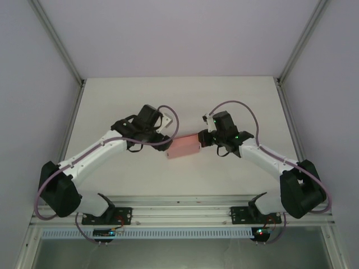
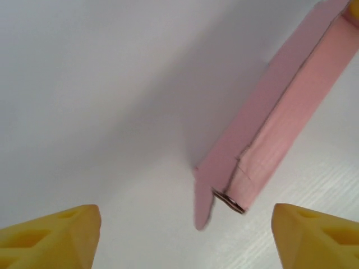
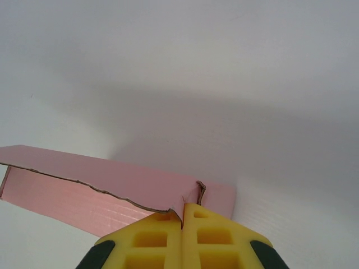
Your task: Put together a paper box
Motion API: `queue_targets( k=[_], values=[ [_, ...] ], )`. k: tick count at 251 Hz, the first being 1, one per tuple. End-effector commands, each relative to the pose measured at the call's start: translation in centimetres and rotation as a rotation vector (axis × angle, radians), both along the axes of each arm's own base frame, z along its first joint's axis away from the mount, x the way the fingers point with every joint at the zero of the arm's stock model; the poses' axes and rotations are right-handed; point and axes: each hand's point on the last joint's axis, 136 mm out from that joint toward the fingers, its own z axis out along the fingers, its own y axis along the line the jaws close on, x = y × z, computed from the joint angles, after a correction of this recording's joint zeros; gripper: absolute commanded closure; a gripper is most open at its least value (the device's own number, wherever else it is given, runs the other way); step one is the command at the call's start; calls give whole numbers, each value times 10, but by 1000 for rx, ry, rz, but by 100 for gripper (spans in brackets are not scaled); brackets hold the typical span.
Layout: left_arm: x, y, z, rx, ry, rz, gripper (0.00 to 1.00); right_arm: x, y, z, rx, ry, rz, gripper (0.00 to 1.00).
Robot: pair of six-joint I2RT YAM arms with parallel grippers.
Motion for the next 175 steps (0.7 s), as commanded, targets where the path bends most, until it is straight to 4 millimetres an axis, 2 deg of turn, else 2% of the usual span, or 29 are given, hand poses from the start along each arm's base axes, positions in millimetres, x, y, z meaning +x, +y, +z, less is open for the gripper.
queue_targets(
  k=[1,11,44,84,103,132,175],
  values=[
    [-16,-4,-5,-47,90,42,35,-22,-12,-32,-71,138,-58,100],
    [-17,-4,-6,-50,94,45,40,-23,-11,-32,-70,141,-56,100],
    [-13,0,-15,-9,96,61,41,-24,-8,-32,-68,139,-46,100],
    [-7,-7,-26,14,116,44,46,-26,-7,-32,-67,144,-37,100],
    [-1,-6,-29,35,112,58,58,-26,-6,-31,-63,140,-35,100],
    [1,-15,-25,-1,110,44,73,-28,-5,-34,-66,149,-31,100],
    [0,-24,-13,-62,109,31,75,-31,-5,-35,-84,154,-24,100]
  ],
)
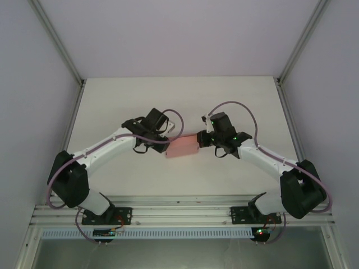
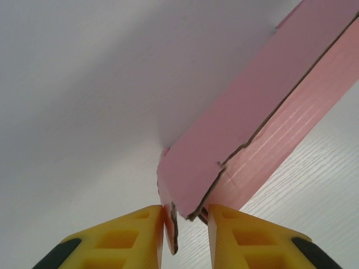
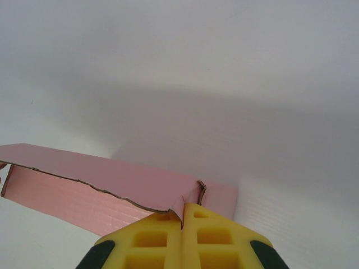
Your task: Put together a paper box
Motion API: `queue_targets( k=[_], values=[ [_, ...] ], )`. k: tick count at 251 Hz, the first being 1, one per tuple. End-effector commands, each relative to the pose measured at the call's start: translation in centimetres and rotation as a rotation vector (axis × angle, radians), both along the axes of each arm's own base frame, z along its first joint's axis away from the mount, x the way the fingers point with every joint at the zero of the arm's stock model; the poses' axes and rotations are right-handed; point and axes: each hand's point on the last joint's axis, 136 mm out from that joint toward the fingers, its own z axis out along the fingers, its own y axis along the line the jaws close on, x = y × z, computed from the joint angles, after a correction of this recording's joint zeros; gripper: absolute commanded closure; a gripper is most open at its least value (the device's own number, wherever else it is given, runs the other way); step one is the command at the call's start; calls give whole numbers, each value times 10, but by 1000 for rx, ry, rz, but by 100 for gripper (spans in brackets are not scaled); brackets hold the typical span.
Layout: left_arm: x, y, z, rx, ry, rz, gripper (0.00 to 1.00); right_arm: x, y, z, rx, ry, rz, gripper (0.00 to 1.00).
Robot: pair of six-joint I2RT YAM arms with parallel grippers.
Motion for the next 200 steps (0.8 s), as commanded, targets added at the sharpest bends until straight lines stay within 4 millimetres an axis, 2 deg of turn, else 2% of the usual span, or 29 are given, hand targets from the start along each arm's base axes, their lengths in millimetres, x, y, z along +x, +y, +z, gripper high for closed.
queue_targets(
  k=[1,32,73,82,100,105,159,200],
  values=[
    [5,-15,27,-88,-34,-6,74,-28,-10,-36,-89,142,9,100],
    [5,-12,25,-73,-30,3,78,-30,-10,-36,-101,143,16,100],
    [5,-12,23,-58,-3,22,90,-31,-11,-35,-127,141,16,100],
    [5,-12,23,-57,7,33,95,-32,-11,-35,-141,133,22,100],
    [4,-14,21,-65,36,47,97,-34,-11,-33,-173,120,22,100],
    [4,-15,20,-69,47,59,100,-34,-11,-33,-183,117,21,100],
    [2,-7,11,-95,236,264,100,-36,-24,-30,-311,94,-110,100],
    [0,-8,15,-190,355,374,100,-41,-19,-27,-329,82,-171,100]
  ],
)
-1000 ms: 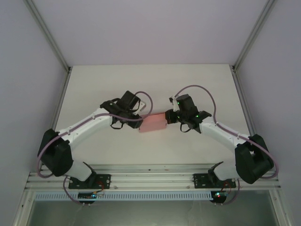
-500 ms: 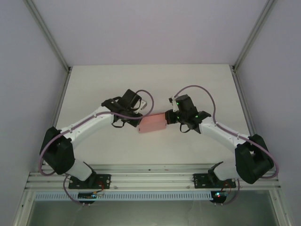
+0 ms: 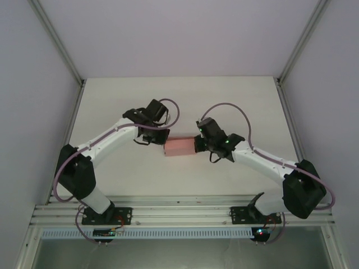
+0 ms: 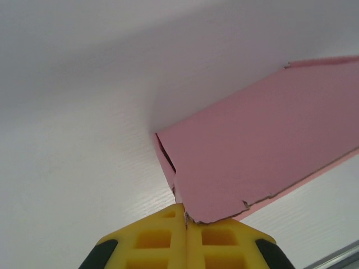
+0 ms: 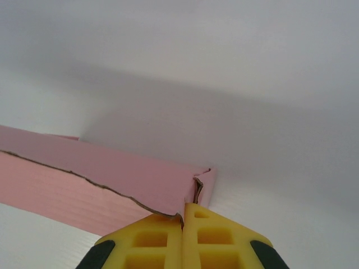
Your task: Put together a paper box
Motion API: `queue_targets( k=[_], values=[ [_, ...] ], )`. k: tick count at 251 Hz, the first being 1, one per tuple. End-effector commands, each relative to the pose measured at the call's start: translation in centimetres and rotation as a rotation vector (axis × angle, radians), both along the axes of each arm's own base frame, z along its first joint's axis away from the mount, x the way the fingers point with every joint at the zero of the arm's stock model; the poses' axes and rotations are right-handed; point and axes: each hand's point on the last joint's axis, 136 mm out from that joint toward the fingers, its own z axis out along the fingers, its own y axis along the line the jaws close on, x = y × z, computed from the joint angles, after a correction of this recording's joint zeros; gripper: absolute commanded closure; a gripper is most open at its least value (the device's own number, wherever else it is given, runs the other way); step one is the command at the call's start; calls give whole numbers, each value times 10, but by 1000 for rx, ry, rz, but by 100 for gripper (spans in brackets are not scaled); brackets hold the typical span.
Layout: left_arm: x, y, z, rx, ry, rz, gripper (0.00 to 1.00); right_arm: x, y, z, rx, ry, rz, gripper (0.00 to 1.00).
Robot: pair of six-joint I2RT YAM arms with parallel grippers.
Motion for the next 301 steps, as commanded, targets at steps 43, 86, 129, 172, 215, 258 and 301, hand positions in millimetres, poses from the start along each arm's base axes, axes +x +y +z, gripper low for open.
queue_targets(
  k=[43,86,129,172,215,258,301],
  values=[
    [-12,-12,9,-115,167,117,100,-24,-15,-25,-97,116,-125,100],
    [-8,-6,-2,-79,156,138,100,-28,-10,-35,-66,179,-125,100],
    [-12,1,-22,-14,118,108,100,-25,-10,-39,-52,176,-129,99],
    [-19,0,-43,5,95,167,100,-22,-11,-47,-39,187,-163,99],
    [-32,-2,-58,-18,86,165,100,-22,-9,-50,-53,163,-147,100],
    [-47,8,-78,36,44,95,100,-32,-3,-53,-85,94,-17,96],
    [-57,1,-92,8,51,59,98,-50,8,-60,-2,108,83,85]
  ],
)
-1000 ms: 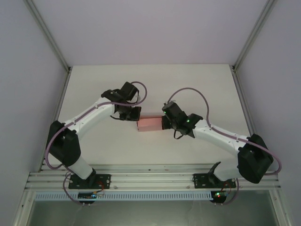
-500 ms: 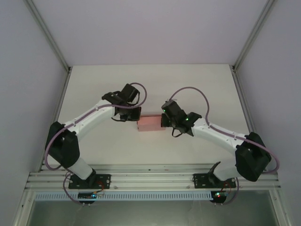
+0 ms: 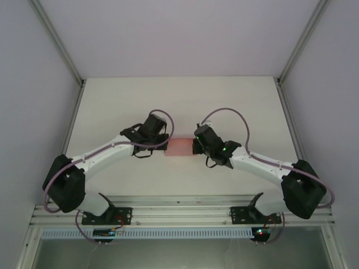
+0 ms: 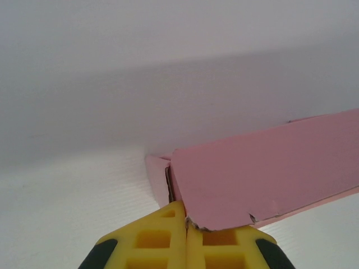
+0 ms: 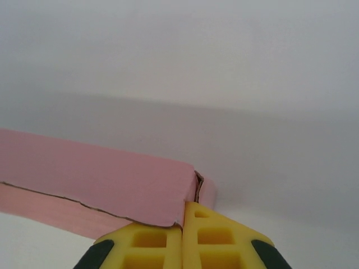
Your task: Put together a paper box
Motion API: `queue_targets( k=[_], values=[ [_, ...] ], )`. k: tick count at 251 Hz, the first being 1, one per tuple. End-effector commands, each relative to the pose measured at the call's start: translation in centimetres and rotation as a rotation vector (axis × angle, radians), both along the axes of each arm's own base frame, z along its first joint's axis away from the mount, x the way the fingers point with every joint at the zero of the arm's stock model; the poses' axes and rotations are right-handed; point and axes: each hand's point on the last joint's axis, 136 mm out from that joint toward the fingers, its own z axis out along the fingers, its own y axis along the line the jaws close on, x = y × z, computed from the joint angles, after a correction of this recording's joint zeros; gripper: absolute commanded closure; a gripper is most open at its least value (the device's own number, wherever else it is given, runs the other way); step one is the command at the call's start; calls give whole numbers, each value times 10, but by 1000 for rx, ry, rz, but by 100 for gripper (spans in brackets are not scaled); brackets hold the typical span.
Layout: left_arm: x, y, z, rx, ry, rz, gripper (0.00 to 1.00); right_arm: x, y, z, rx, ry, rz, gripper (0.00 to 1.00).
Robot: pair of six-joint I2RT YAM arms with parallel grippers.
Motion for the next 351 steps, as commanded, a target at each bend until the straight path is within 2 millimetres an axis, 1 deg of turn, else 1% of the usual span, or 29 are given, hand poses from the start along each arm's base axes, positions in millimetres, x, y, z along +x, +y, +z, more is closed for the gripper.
queue_targets(
  k=[1,22,33,44,50,54,62,74,83,86,103,121,137,151,170,195,213,234,245,251,260,271,285,302,328,338,347,351],
  values=[
    [-55,5,-65,85,232,-99,98,-48,4,-50,-44,182,172,85],
    [-53,5,-62,79,214,-94,97,-45,10,-38,-10,154,194,80],
    [-52,4,-59,79,205,-96,95,-42,13,-29,6,140,200,72],
    [-50,5,-56,84,197,-92,94,-39,15,-20,22,130,203,70],
    [-49,4,-55,85,195,-96,94,-37,16,-15,34,124,207,66],
    [-49,4,-53,86,191,-98,94,-35,17,-12,43,120,208,62],
    [-48,5,-52,90,190,-97,93,-33,18,-5,59,116,210,51],
    [-47,4,-51,90,185,-103,93,-30,19,5,80,106,213,39],
    [-46,3,-49,90,180,-105,93,-27,17,12,85,95,207,25],
    [-45,2,-48,87,177,-105,93,-26,16,15,85,89,201,22],
    [-43,2,-46,90,170,-105,93,-20,12,28,95,58,181,19],
    [-41,1,-44,93,163,-108,92,-11,2,37,110,30,120,14],
    [-41,1,-43,95,158,-111,91,-4,-3,44,134,15,87,13],
    [-39,-1,-41,93,152,-115,90,2,-11,45,149,17,39,13],
    [-37,-3,-38,92,143,-125,87,9,-22,42,172,35,-19,14],
    [-34,-6,-34,88,127,-135,87,15,-27,36,217,74,-53,17],
    [-32,-7,-30,90,115,-140,87,19,-31,29,230,107,-69,21],
    [-29,-9,-25,85,101,-148,78,17,-38,11,211,166,-98,31],
    [-27,-11,-20,76,91,-151,77,14,-39,0,202,197,-102,37],
    [-26,-13,-16,70,83,-155,77,11,-40,-5,198,211,-105,38],
    [-25,-14,-11,62,72,-158,73,7,-42,-15,193,235,-114,40],
    [-24,-17,-1,44,56,-164,70,3,-43,-22,199,256,-123,43],
    [-25,-22,13,5,36,-181,63,-3,-47,-34,193,280,-136,44],
    [-25,-25,31,-31,13,-189,56,-7,-49,-42,195,298,-148,45],
    [-20,-23,52,-59,-29,-153,48,-10,-51,-47,202,307,-165,44],
    [-17,-20,57,-71,-36,-128,42,-10,-51,-48,207,307,-169,45],
    [-14,-17,59,-85,-34,-98,31,-10,-52,-49,207,305,-171,44],
    [-13,-15,60,-92,-29,-81,28,-10,-52,-49,205,305,-172,45]
  ],
)
